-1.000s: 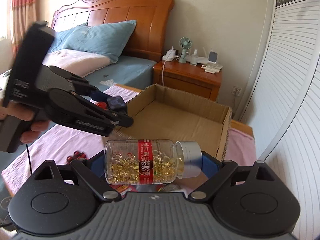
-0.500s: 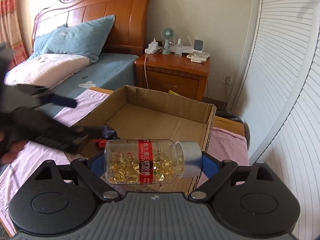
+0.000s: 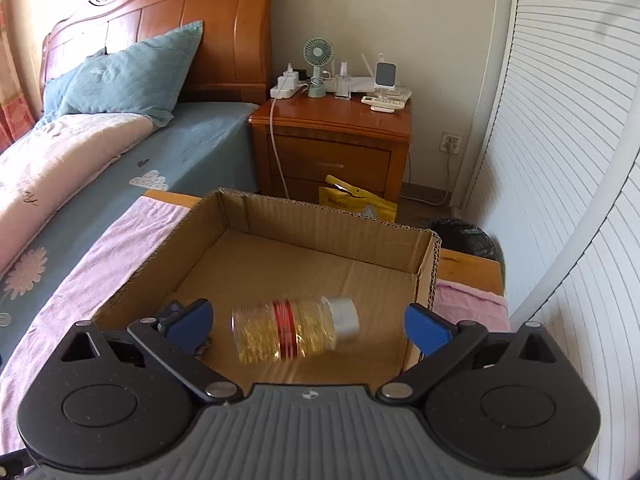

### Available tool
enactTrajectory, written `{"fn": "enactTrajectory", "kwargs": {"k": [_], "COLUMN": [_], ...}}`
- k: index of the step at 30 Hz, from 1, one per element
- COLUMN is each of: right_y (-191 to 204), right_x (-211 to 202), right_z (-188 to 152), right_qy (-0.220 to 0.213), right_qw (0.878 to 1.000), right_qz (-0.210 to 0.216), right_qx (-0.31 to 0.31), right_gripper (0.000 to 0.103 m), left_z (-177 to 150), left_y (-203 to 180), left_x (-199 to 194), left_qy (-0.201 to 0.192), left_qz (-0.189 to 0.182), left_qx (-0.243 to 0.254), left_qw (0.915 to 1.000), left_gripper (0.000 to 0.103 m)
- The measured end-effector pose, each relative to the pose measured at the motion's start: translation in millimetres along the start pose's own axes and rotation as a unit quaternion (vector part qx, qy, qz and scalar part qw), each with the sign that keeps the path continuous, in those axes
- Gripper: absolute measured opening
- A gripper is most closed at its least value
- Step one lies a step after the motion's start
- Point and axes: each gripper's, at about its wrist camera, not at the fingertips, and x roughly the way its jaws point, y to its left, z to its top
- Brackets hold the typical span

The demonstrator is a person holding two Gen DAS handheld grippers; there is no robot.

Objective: Organize rigid objects
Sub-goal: 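Carry both items into the cardboard box and open both tools, then move left tool to the red S.L train while right tool approaches the clear jar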

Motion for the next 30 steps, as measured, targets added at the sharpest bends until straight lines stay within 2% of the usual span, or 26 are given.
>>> {"fn": "enactTrajectory", "kwargs": {"k": [5, 9, 16, 19, 23, 30], "right_y": [3.1, 0.8, -2.5, -2.4, -5.1, -5.4], "right_x": [-29.8, -51.9, -75.7, -82.8, -85.3, -72.7], "right_z": [-22.3, -44.8, -94.1, -117.0, -139.0, -163.5], "right_qy": [-0.001, -0.005, 0.008, 0.015, 0.018, 0.055], "right_qw": [1.000, 1.000, 0.998, 0.997, 0.996, 0.993], "right_qz": [-0.009, 0.001, 0.058, 0.079, 0.081, 0.090], "right_qx": [-0.012, -0.004, 0.016, 0.019, 0.024, 0.060], "right_gripper": [0.103, 0.103, 0.103, 0.103, 0.103, 0.103], "left_z": [-13.0, -19.4, -31.3, -38.5, -46.4, -55.0], "left_y": [-3.0, -4.4, -6.5, -7.0, -6.6, -7.7], "left_x": [-10.9, -19.6, -25.4, -26.1, -26.6, -28.6], "left_qy": [-0.006, -0.014, -0.010, -0.004, 0.001, 0.003], "left_qz": [0.004, -0.004, -0.005, -0.003, -0.005, -0.014], "left_qx": [0.007, -0.011, -0.041, -0.044, -0.051, -0.051], "left_qw": [0.9999, 0.9998, 0.9991, 0.9990, 0.9987, 0.9986], "left_gripper": [0.097, 0.098, 0.100, 0.100, 0.100, 0.100]}}
